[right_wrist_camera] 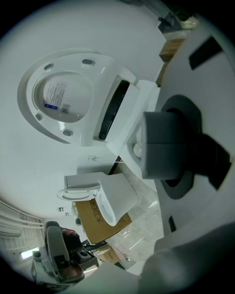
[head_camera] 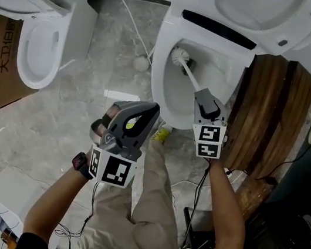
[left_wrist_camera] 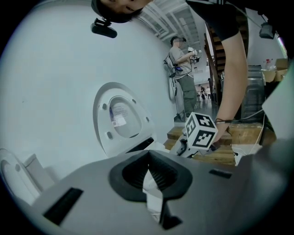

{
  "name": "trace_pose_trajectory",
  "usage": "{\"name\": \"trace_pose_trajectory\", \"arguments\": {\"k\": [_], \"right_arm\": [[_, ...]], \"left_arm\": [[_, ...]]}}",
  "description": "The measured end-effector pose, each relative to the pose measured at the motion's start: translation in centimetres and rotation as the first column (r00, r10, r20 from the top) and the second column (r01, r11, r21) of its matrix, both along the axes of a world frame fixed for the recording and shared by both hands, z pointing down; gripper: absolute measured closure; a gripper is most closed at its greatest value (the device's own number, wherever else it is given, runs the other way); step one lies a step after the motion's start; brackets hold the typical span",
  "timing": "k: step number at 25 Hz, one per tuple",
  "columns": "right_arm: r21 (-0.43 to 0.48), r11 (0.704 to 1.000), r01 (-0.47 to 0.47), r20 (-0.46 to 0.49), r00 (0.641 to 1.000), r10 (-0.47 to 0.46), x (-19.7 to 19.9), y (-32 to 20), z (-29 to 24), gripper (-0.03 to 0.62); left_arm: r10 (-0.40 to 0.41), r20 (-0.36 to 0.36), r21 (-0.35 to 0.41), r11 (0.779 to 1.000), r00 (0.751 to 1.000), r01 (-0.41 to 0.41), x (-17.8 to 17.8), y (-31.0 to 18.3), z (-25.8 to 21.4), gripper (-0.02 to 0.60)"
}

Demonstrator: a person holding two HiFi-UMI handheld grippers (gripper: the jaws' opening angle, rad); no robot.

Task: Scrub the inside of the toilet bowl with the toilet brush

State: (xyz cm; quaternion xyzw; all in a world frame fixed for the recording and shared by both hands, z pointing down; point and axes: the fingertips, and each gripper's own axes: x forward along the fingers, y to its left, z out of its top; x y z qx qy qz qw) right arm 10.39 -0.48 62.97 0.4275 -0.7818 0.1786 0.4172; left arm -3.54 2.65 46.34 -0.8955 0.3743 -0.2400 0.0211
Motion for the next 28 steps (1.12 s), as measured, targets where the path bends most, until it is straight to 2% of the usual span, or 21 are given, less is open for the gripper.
{"name": "trace_pose_trajectory", "arguments": {"k": [5, 16, 24, 28], "right_arm": [[-0.013, 1.000, 0.023, 0.003, 1.000, -0.023, -1.0, -1.0, 0.8, 0.445], [-0.007, 0.999, 0.038, -0.058, 0.998, -0.039, -1.6, -4.2, 1.9, 0.445], [0.012, 0.993, 0.115, -0.131, 0.985, -0.112, -1.7, -5.2, 2.2, 0.445], [0.020, 0.984, 0.177, -0.211, 0.963, -0.169, -2.0, -5.5, 2.3, 0.445]], "left_arm": [[-0.012, -0.010, -0.030, 0.999, 1.000, 0.011, 0.3, -0.2, 0.5, 0.571], [-0.068, -0.041, -0.087, 0.994, 0.997, 0.064, 0.2, -0.8, 1.8, 0.571], [-0.096, -0.043, -0.107, 0.990, 0.995, 0.091, -0.3, -1.2, 2.0, 0.571], [-0.093, -0.038, -0.150, 0.985, 0.995, 0.086, 0.0, -0.8, 2.0, 0.571]]}}
